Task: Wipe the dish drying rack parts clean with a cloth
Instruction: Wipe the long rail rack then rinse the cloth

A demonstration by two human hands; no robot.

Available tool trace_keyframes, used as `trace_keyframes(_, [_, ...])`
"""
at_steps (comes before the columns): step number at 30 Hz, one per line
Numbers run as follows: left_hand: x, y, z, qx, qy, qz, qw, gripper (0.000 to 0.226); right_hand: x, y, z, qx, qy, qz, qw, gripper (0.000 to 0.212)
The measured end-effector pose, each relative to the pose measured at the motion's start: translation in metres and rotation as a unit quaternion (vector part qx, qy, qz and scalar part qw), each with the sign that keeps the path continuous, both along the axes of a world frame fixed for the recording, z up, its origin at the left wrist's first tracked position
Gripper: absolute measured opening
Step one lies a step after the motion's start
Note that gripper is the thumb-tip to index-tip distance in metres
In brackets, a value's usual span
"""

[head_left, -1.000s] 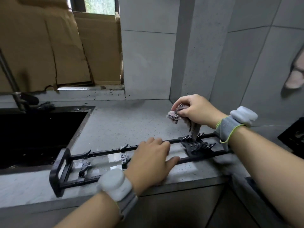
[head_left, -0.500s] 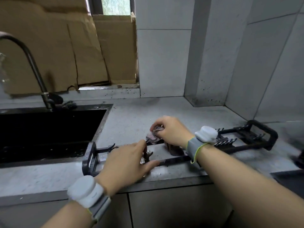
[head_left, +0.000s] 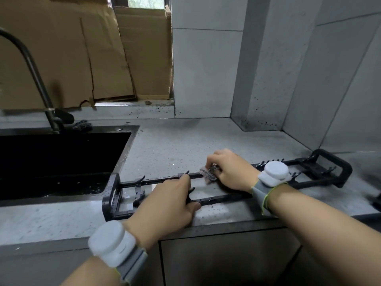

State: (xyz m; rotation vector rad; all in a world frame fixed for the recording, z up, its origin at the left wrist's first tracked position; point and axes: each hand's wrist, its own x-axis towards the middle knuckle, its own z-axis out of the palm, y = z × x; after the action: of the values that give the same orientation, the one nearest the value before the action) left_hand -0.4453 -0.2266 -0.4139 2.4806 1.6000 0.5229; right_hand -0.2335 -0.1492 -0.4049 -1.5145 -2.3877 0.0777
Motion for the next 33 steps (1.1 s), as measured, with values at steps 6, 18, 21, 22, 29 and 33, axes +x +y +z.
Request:
trace_keyframes(6, [0.006, 0.0, -0.006, -0.001, -0.086, 0.009, 0.996, 0.038, -0.025, -0.003, -0.008, 0.045, 0.047, 0.024, 0.998, 0.018])
trace_keyframes(18, [0.005, -0.001, -0.013, -0.006, -0.126, 0.02, 0.992, 0.037, 0.052, -0.008, 0.015, 0.035, -0.174, -0.103, 0.979, 0.027])
trace_keyframes(21, [0.005, 0.0, -0.015, 0.002, -0.127, 0.021, 0.992, 0.037, 0.05, -0.006, 0.024, 0.058, -0.214, -0.101, 0.97, 0.025])
trace_keyframes(22, [0.005, 0.0, -0.015, 0.004, -0.128, 0.022, 0.992, 0.037, 0.045, -0.006, 0.023, 0.076, -0.202, -0.096, 0.972, 0.025])
trace_keyframes(29, [0.004, 0.001, -0.017, 0.012, -0.125, 0.018, 0.992, 0.037, 0.054, -0.008, 0.018, 0.029, -0.192, -0.129, 0.972, 0.032])
trace_keyframes(33, [0.005, 0.003, -0.018, 0.014, -0.118, 0.022, 0.993, 0.038, 0.065, -0.009, 0.039, 0.06, -0.153, -0.131, 0.978, 0.028])
